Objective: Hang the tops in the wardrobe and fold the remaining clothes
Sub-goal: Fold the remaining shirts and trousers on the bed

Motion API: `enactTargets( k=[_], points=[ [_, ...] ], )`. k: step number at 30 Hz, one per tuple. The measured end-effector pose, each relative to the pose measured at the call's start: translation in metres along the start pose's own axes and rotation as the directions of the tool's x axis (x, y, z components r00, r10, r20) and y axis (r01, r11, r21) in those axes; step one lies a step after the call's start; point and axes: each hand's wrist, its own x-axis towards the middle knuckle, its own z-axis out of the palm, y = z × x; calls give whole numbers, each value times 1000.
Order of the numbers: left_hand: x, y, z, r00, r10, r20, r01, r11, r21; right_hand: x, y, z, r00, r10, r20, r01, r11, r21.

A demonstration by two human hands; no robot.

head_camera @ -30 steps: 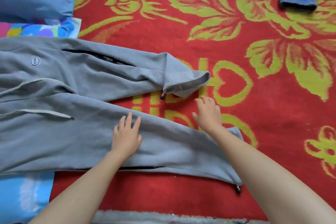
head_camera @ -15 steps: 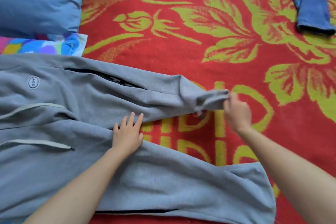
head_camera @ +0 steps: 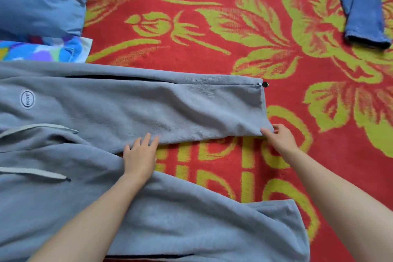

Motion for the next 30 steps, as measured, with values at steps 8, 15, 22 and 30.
enactTargets(
  k=[8, 15, 22, 30],
  points=[
    [8, -8, 0, 933, 176, -315, -182, 983, 11, -3, 6, -16, 983, 185, -6, -139, 761, 633],
    [-37, 57, 3, 779, 467, -418, -449, 881, 148, -18, 67, -70, 859, 419, -293, -123, 726, 677],
    [-71, 72, 25, 946, 212, -245, -215, 976, 16, -56, 82, -43, 957, 70, -283, -114, 983, -146],
    [-190, 70, 78, 838, 284, -466, -334, 942, -26, -154, 133, 19, 930, 228, -288, -240, 971, -4]
  ],
)
